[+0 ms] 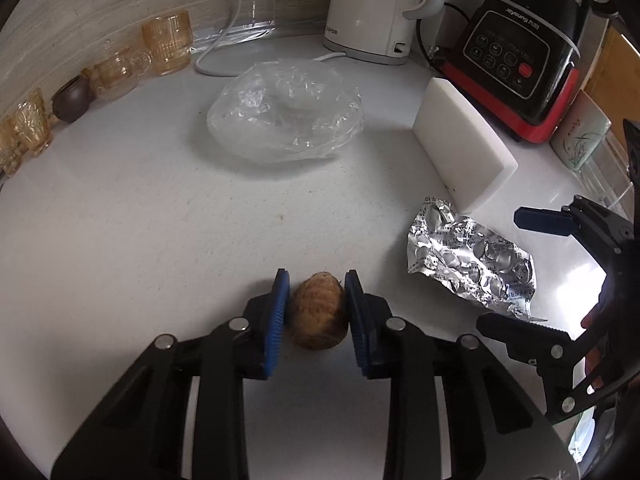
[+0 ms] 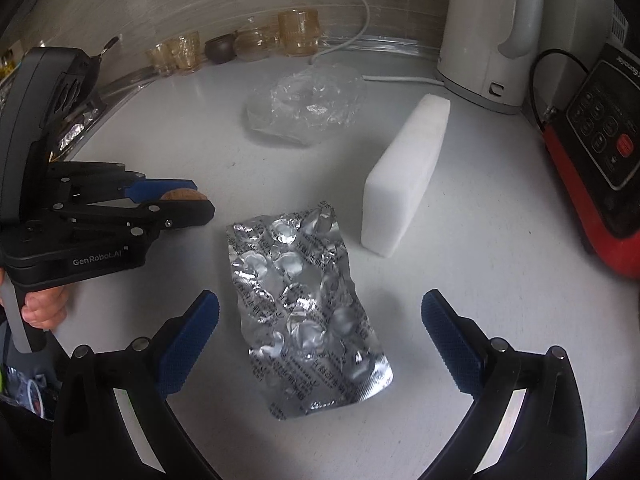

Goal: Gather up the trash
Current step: 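Grasp the walnut with the left tool while the right tool grasps the foil blister pack, then carry the walnut and foil pack to the green basket and release them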

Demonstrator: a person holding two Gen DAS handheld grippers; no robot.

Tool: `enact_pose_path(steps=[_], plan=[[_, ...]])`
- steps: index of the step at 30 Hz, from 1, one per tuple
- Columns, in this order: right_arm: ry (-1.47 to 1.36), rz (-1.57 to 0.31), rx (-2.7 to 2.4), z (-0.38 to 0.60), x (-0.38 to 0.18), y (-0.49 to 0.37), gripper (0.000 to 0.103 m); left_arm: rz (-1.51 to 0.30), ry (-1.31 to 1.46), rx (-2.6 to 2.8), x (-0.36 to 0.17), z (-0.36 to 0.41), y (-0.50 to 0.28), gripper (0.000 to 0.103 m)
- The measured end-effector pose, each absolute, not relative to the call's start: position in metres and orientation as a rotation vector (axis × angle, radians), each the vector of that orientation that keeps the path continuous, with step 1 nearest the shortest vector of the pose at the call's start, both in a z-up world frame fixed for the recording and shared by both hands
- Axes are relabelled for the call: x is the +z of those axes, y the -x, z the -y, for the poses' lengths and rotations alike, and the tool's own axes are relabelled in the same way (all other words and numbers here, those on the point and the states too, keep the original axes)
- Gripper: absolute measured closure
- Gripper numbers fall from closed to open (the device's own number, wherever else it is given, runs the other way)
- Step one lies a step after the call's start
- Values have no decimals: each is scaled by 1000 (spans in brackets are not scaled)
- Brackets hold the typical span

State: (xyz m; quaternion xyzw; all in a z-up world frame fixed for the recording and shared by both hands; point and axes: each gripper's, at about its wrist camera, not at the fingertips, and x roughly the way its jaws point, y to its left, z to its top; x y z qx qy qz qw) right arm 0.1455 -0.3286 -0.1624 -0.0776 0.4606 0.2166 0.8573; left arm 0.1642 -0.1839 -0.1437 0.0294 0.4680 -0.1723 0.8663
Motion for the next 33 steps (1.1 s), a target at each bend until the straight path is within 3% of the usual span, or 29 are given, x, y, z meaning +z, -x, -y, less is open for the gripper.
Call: enact_pose_path(steps=[7,9,11,23,33], plan=[[232,-976,458,320,-170,-138,24,-962,-98,-343,-142,188,-157,75],[225,-968,454,322,-168,-136,38,-967,-80,-337,-141,185,-157,75],[204,-971,451,325,-167,-137,41,-967,-65,-327,-137,183,-155,75],[122,-939,452,310,-137,-98,46,-983,24,-318,-110,146,-100,75],[56,-912,459,267,-101,1,47,-996,-2,-369,-90,90,12,75]])
